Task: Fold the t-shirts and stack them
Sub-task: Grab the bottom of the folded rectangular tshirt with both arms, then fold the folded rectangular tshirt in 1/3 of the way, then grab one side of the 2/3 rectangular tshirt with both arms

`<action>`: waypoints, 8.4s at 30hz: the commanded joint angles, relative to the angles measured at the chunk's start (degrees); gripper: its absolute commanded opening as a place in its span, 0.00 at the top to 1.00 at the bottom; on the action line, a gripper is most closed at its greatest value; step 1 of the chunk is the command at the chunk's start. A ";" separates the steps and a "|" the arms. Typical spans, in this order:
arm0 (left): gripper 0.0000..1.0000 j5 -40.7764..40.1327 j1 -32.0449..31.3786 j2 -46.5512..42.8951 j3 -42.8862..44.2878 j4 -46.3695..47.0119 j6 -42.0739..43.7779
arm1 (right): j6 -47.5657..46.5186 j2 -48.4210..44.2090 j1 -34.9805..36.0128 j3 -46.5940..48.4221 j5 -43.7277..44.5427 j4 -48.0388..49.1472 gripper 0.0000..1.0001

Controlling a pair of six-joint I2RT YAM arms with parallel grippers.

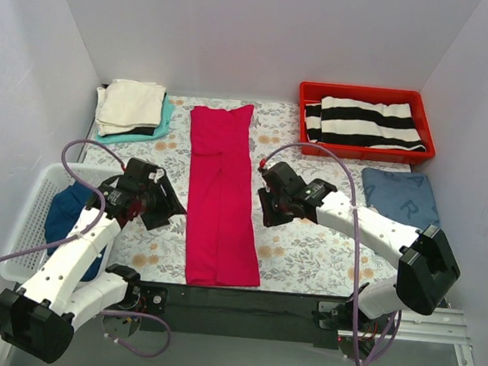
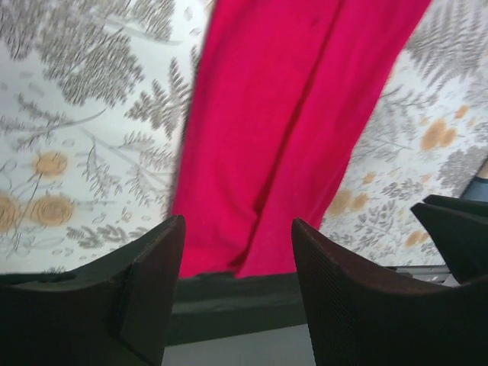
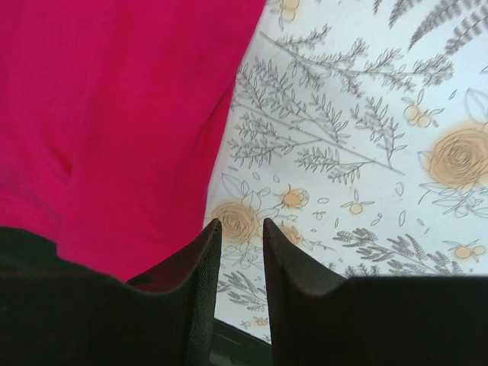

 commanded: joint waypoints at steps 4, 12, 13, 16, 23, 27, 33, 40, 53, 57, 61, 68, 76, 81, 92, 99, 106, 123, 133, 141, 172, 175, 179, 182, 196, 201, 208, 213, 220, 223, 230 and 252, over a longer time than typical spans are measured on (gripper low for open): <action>0.50 2.32 -1.14 -3.57 -6.14 -7.23 -5.40 | 1.74 -5.62 0.45 -6.50 -7.74 4.55 0.66; 0.67 1.80 -4.82 -7.62 -13.52 -6.10 -10.41 | 2.18 -5.98 2.64 -10.81 -11.62 8.24 0.65; 0.67 1.45 -5.26 -7.44 -14.57 -4.87 -10.15 | 2.53 -5.89 2.91 -11.07 -11.71 8.50 0.65; 0.67 -2.32 -6.32 -4.99 -14.24 -1.70 -8.23 | 2.53 -5.71 3.53 -11.52 -11.45 8.94 0.65; 0.73 -4.35 -9.74 -2.70 -10.54 0.84 -13.39 | 2.36 -6.15 3.88 -12.13 -11.45 9.29 0.65; 0.74 -15.41 -24.29 4.75 -8.53 1.91 -19.98 | 2.09 -6.59 3.88 -12.92 -11.36 9.65 0.65; 0.77 -27.73 -39.44 18.84 -3.60 -6.87 -35.34 | 2.09 -6.86 3.97 -13.10 -11.27 10.00 0.66; 0.76 -26.77 -42.45 11.38 -10.27 -11.44 -44.86 | 2.44 -7.64 4.32 -15.03 -12.23 11.49 0.64; 0.67 -25.27 -43.50 2.18 -18.44 -2.24 -46.01 | 1.57 -7.03 6.25 -16.44 -13.20 13.51 0.58; 0.66 -25.19 -43.68 -8.21 -23.88 3.74 -47.06 | 2.79 -10.19 6.16 -19.86 -15.39 18.07 0.55; 0.64 -24.40 -43.85 -11.57 -25.74 7.09 -47.15 | 3.23 -11.42 6.16 -22.32 -16.89 19.66 0.54; 0.64 -20.70 -44.73 -6.74 -24.61 5.96 -47.85 | 5.78 -12.65 6.16 -26.54 -21.19 23.61 0.54; 0.62 -19.22 -45.00 -6.82 -25.91 1.72 -50.58 | 8.59 -12.05 6.34 -30.94 -25.07 28.72 0.54; 0.62 -17.98 -45.08 -9.54 -27.41 2.96 -49.89 | 9.39 -10.20 7.22 -31.12 -24.81 28.63 0.54; 0.60 -14.03 -45.00 -4.81 -28.47 7.18 -47.24 | 9.47 -5.80 10.11 -29.54 -22.78 24.50 0.53; 0.60 -13.85 -45.08 -4.62 -30.13 6.65 -48.91 | 9.47 -3.17 11.35 -29.01 -21.38 25.81 0.53; 0.61 -13.94 -45.00 -3.40 -30.31 2.43 -50.84 | 9.39 0.96 11.79 -27.95 -22.61 27.14 0.54; 1.00 -16.13 -45.08 -6.91 -26.28 -1.16 -50.23 | 8.68 -2.19 13.46 -26.55 -21.03 20.11 0.99; 1.00 -22.45 -45.08 -4.46 -16.44 -3.37 -48.30 | 7.37 -7.91 13.99 -20.93 -16.11 15.27 0.99; 1.00 -29.73 -45.08 -1.73 -9.49 -7.22 -49.26 | 2.98 -5.10 12.94 -11.88 -11.10 13.87 0.99; 1.00 -38.45 -11.96 45.11 23.20 24.85 -5.32 | -15.14 32.24 -13.25 35.49 -15.92 10.00 0.99; 1.00 -37.76 -10.02 47.40 25.05 25.81 -4.70 | -14.52 36.20 -14.66 39.98 -16.63 9.56 0.99; 1.00 -37.58 -7.82 51.26 28.39 24.77 -3.73 | -13.73 40.86 -16.60 44.02 -18.73 9.30 0.99; 1.00 -37.05 -6.50 53.38 30.68 23.62 -3.99 | -13.38 43.15 -17.48 46.49 -19.88 8.86 0.99; 0.65 -33.27 -0.70 57.60 37.27 24.76 -1.63 | -9.77 47.72 -22.13 54.75 -21.64 7.89 0.74; 0.60 -33.80 0.09 55.94 39.12 24.50 -1.19 | -9.95 46.85 -23.54 57.39 -21.55 7.63 0.70; 0.59 -28.11 0.18 49.96 34.12 25.37 1.09 | -11.53 40.70 -23.54 48.36 -22.86 7.01 0.67; 0.55 -14.76 0.18 42.15 24.63 26.16 2.60 | -13.64 31.48 -22.58 34.39 -25.86 7.71 0.67; 0.47 -1.93 1.67 30.62 11.09 29.33 2.94 | -13.64 20.75 -21.44 19.70 -30.95 12.63 0.63; 0.46 -1.63 1.94 28.69 6.89 28.45 2.42 | -13.81 19.51 -20.47 16.70 -32.89 13.95 0.62; 0.47 0.55 3.08 27.36 -1.74 33.36 1.98 | -13.73 21.70 -19.76 14.24 -34.82 16.76 0.64; 0.50 -1.89 4.57 31.49 -5.35 34.78 2.59 | -15.75 26.19 -19.50 9.40 -35.70 23.18 0.65</action>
